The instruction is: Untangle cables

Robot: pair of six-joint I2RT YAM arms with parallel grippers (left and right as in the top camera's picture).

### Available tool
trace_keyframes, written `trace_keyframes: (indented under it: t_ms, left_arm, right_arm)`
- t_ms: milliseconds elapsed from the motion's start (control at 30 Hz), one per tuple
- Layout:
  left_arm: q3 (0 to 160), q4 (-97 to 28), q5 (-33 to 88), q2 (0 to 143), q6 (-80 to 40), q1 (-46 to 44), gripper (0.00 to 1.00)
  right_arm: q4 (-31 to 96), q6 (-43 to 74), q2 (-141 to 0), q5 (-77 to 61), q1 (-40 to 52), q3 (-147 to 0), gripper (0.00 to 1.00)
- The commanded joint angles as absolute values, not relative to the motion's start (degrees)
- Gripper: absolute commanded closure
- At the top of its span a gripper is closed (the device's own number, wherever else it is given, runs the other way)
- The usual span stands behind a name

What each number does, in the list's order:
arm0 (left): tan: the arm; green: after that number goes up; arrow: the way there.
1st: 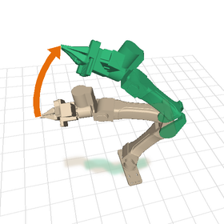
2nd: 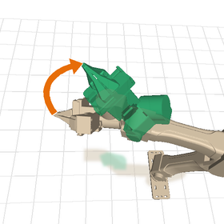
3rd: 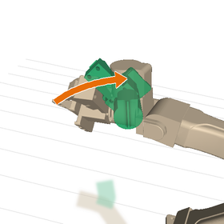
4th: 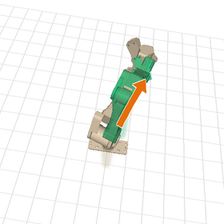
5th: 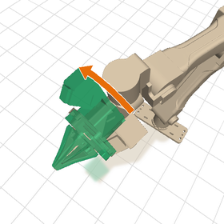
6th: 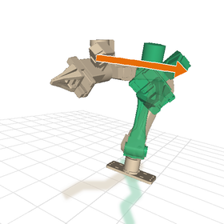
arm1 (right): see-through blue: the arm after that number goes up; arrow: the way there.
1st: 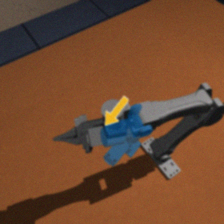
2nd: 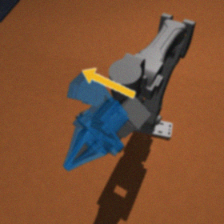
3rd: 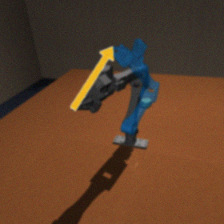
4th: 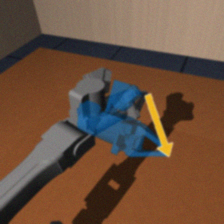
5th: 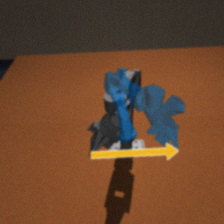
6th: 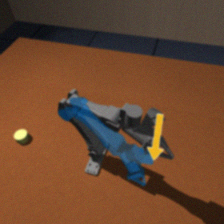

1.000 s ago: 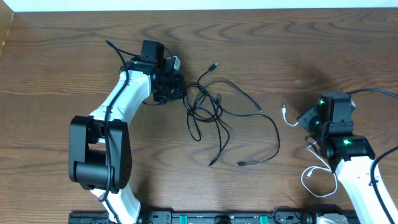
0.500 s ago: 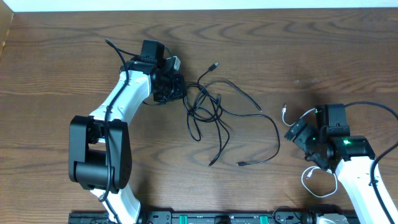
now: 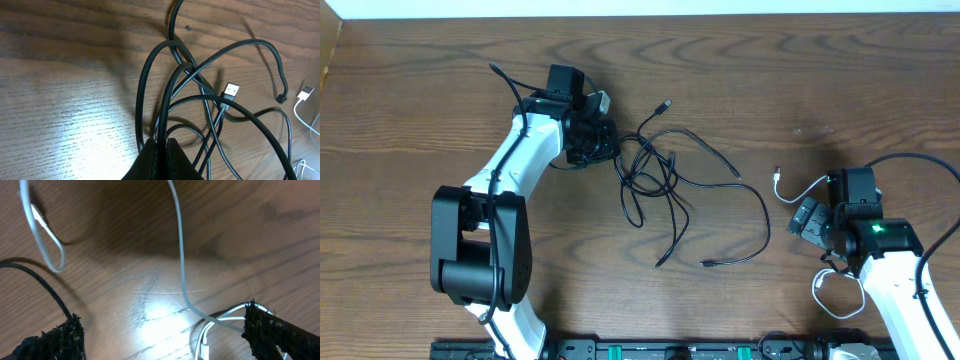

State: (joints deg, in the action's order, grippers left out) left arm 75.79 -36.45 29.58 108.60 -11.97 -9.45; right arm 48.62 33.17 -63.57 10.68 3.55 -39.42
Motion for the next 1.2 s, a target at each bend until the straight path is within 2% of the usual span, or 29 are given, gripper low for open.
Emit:
trace_keyframes:
  t_ms: [0,433,567,667,767,800,833,867,1167]
  left_arm:
    - [76.73,-36.86,28.88,107.46,-11.42,-9.47,0.92]
    - [76.73,-37.21,28.91,107.46,-11.44,-9.47,0.92]
    - [76.73,-37.21,28.91,107.46,-11.42,-9.47,0.92]
    - [76.73,-37.21,28.91,107.46,-11.42,-9.47,0.92]
    - [76.73,-37.21,28.91,107.46,-11.42,-9.47,0.92]
    - [76.73,-37.21,28.91,107.46,-11.42,-9.47,0.92]
    - [76.73,-37.21,28.91,107.46,-11.42,-9.47,0.92]
    - [76.73,-37.21,28.91,107.46,-11.42,-9.47,0.92]
    - [76.73,-37.21,28.88,107.46,-11.42,-9.47,0.92]
  right_arm:
    - [48.66,30.98,-63.0,13.43,3.36,-39.64,0.01]
    - [51.44,30.79,-63.02,12.43,3.36,-38.2,0.01]
    - [51.37,30.79,-64.25,11.68,3.36,-36.38,0.07]
    - [51.22,30.79,-66.04,11.64,3.38,-36.07,0.23]
    - [51.13,30.79,-68.31,11.68,3.36,-36.07,0.49]
    - [50.87,30.79,-68.97,11.7,3.36,-36.07,0.6]
    - [50.26,30.79,-70.08,11.7,3.36,-36.07,0.89]
    - [50.0,30.79,-70.61,11.7,3.36,-36.07,0.99]
    - [49.6,30.79,-71.46,7.2,3.29,-38.2,0.99]
